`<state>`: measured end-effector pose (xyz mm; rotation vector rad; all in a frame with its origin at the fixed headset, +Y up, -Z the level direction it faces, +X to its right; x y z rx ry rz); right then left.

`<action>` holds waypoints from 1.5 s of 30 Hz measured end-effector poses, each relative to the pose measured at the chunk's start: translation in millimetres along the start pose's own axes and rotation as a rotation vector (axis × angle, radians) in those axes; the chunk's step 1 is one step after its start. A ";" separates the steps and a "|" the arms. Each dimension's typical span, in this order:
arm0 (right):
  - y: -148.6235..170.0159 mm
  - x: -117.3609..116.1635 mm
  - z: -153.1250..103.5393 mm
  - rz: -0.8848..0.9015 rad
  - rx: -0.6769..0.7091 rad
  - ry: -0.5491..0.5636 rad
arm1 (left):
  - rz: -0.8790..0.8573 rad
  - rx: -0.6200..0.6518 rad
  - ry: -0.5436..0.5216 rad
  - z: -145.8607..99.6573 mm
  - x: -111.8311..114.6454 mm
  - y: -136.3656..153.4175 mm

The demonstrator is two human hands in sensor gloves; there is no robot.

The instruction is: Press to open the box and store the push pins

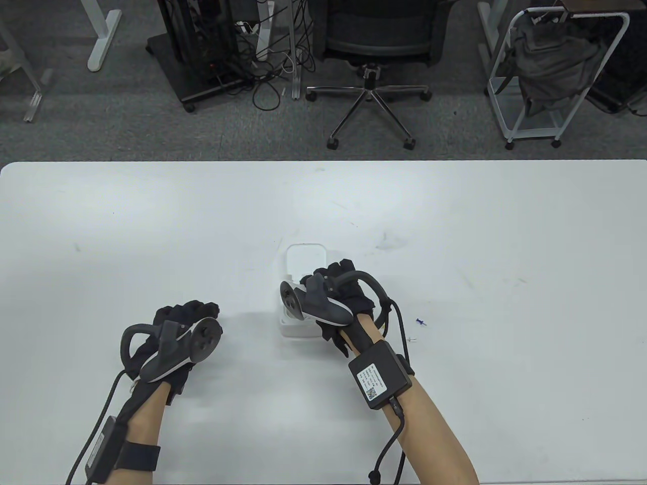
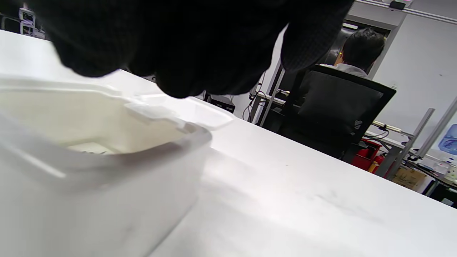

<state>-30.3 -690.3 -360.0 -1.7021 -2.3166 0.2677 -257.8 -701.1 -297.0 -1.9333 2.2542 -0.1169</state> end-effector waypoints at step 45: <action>141.9 -106.1 -60.5 -0.009 -0.325 -0.252 | -0.012 0.002 0.021 0.6 1.3 -2.6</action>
Point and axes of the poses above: the tracker on the back of each hand, its own y axis roughly to the little-finger side, its own z axis roughly from the wrist to the fingertips, x = y × z, the point moved 3 cm from there along z, roughly from the wrist to the fingertips, and after that the axes turned 2 degrees about -z, right-handed, at the moved point
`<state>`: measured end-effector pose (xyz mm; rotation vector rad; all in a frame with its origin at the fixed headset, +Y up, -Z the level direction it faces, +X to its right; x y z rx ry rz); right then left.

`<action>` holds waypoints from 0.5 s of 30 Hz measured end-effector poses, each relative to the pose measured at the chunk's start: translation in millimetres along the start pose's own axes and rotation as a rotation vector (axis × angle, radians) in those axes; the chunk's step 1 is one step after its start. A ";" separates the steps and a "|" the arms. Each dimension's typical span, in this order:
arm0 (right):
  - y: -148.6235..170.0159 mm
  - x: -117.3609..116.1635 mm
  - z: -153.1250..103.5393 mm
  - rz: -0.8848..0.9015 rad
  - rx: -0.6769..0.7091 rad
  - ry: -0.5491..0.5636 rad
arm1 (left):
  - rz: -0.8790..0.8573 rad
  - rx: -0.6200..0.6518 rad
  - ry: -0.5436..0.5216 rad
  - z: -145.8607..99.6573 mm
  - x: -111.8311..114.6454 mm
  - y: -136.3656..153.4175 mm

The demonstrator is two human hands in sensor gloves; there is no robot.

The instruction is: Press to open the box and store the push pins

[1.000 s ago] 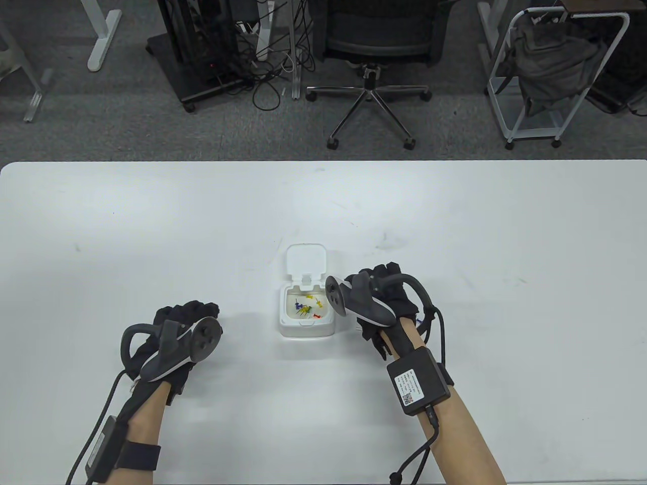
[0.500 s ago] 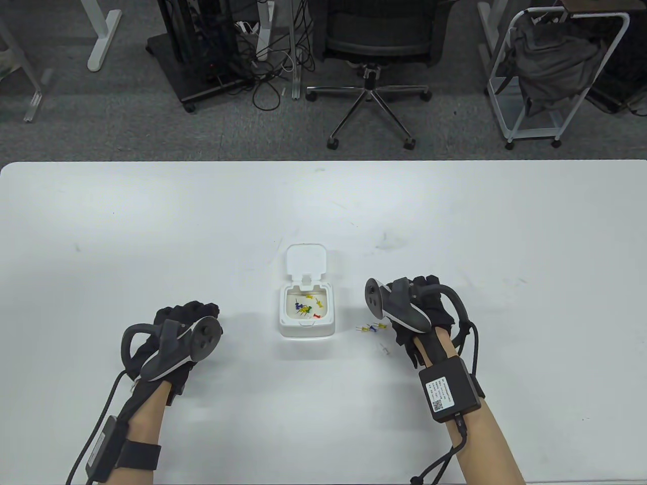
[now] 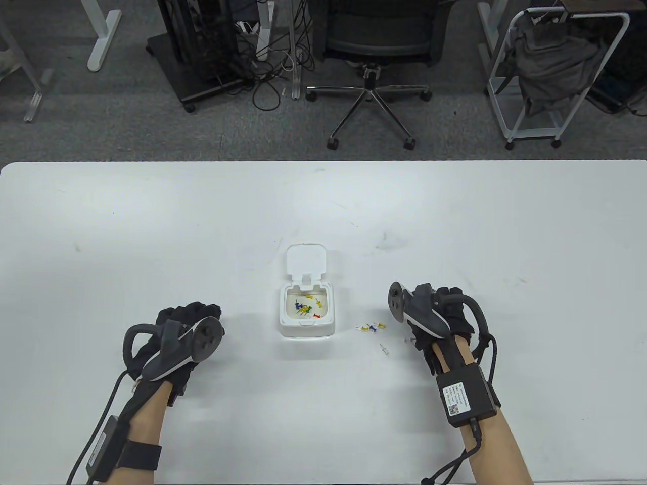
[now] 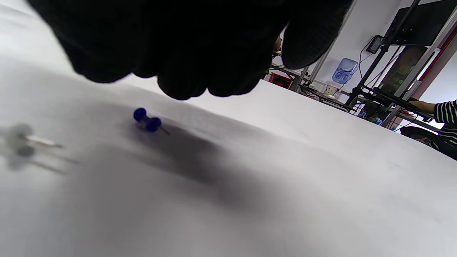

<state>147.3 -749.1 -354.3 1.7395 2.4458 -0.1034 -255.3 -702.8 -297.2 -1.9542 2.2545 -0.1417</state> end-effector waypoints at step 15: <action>-6.1 -14.2 7.0 -0.075 -0.036 0.029 | 0.002 -0.002 0.001 0.4 -0.1 0.2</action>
Point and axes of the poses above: the tracker on the back of each hand, its own y axis roughly to the little-finger side, its own z axis roughly from the wrist to the fingertips, x = y × z, the point moved 3 cm from there along z, roughly from the wrist to the fingertips, and after that the axes turned 2 degrees about -z, right-handed, at the moved point
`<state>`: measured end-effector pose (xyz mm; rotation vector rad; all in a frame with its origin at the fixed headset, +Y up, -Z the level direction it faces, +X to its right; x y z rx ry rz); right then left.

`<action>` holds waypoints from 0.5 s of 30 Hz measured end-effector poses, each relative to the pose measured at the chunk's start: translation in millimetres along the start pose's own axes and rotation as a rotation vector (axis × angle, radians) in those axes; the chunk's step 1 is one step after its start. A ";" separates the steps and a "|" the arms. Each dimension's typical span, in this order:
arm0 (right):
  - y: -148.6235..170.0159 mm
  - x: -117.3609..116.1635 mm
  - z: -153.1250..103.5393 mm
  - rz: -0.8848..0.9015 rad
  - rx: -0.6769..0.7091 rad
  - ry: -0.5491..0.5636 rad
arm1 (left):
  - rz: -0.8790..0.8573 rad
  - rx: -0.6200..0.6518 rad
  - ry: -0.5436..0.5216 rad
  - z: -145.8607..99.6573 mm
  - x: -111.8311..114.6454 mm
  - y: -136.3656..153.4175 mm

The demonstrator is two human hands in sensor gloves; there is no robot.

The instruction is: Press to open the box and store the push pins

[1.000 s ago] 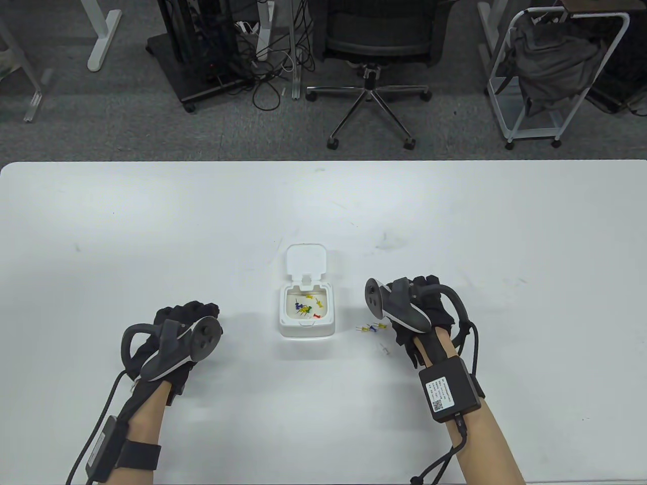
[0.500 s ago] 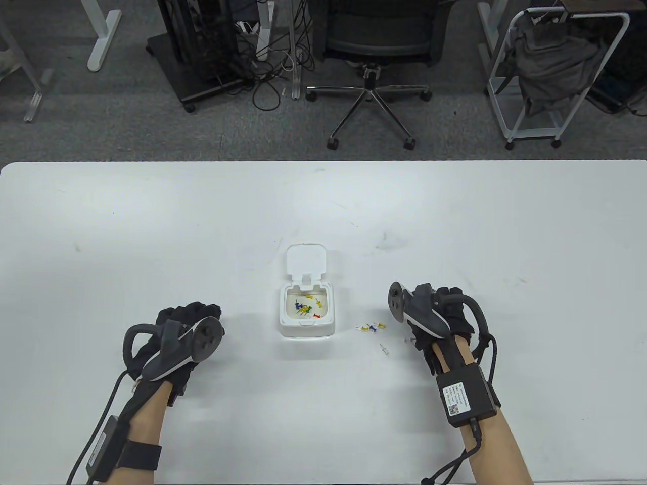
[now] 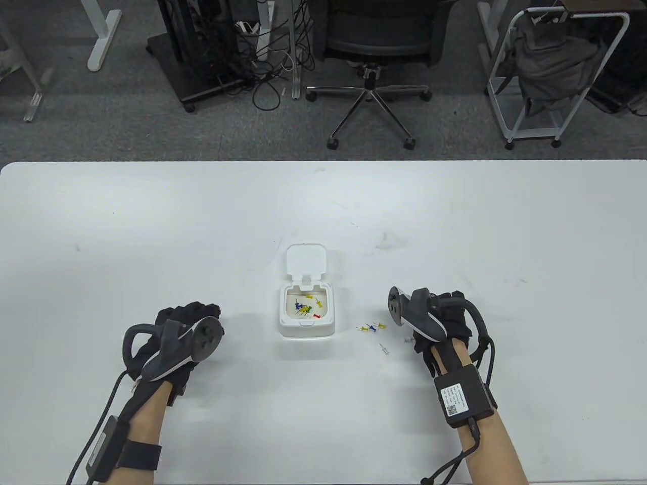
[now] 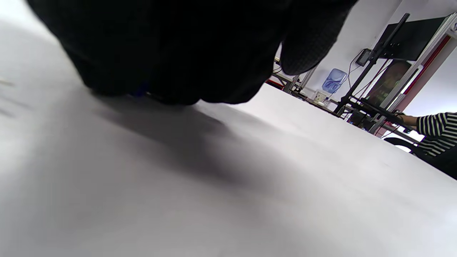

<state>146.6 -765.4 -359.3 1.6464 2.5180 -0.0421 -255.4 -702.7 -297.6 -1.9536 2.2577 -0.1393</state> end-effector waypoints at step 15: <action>-5.2 -5.1 6.8 0.009 0.003 -0.022 | 0.000 0.002 -0.002 0.1 0.3 0.3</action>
Point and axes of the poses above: the tracker on the back of each hand, its own y axis roughly to the little-finger side, its own z axis roughly from the wrist to the fingertips, x = y × z, the point moved 3 cm from there along z, roughly from the wrist to the fingertips, and after that the axes turned 2 degrees about -z, right-handed, at the moved point
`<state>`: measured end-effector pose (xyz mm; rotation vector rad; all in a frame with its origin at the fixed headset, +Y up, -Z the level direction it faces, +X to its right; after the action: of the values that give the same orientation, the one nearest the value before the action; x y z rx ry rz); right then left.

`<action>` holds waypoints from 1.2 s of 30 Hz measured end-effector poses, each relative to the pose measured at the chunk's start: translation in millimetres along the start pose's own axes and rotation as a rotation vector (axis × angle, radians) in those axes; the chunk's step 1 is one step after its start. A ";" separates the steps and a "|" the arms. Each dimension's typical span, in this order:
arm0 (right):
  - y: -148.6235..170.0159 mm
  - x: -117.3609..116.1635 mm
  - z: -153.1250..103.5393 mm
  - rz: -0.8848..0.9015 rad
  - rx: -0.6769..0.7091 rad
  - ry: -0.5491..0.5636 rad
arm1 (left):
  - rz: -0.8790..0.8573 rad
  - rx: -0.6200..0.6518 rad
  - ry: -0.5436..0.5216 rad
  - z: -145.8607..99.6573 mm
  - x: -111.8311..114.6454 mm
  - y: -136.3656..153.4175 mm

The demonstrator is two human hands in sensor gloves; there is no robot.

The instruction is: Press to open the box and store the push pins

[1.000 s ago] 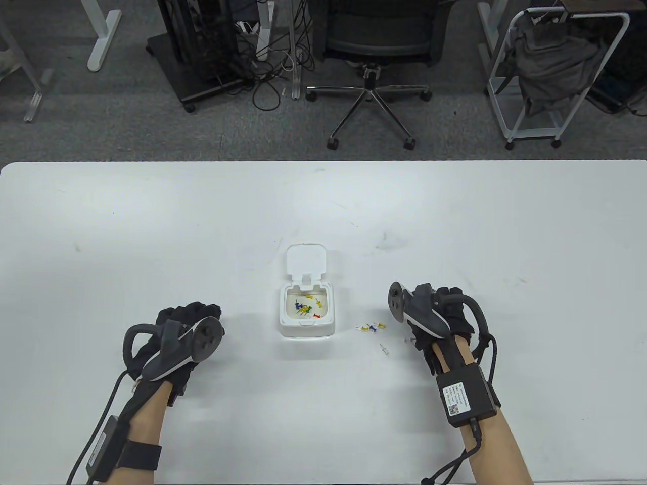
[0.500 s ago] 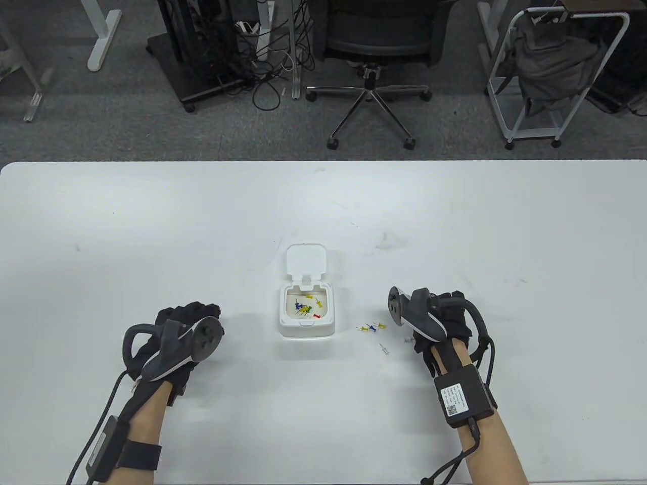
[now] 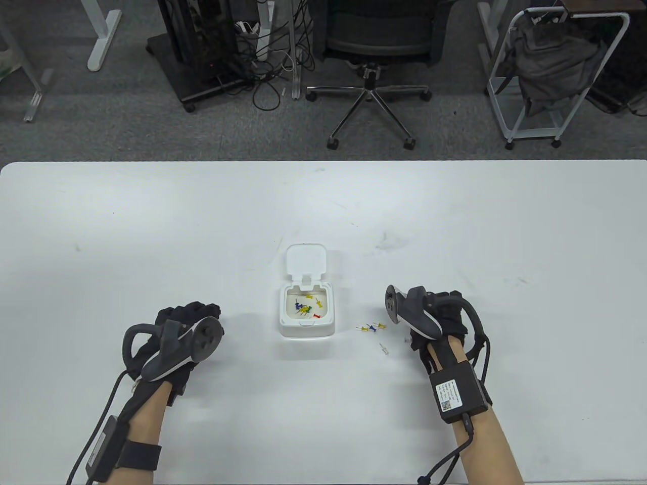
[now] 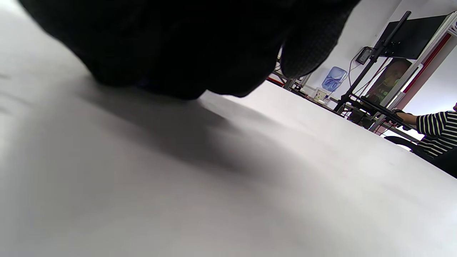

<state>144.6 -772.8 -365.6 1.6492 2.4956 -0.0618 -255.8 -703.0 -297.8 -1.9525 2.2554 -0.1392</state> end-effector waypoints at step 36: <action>-123.6 132.1 -24.9 0.115 0.334 0.266 | 0.009 0.005 0.001 -1.2 0.8 -2.3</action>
<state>-22.1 -698.3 -366.4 2.0499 2.6931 -0.2777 -253.9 -704.1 -296.3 -1.9399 2.2621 -0.1449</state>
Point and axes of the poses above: the tracker on the back of each hand, its own y axis roughly to the little-finger side, its own z axis roughly from the wrist to the fingertips, x = y × z, the point moved 3 cm from there along z, roughly from the wrist to the fingertips, and after that the axes turned 2 degrees about -z, right-handed, at the moved point
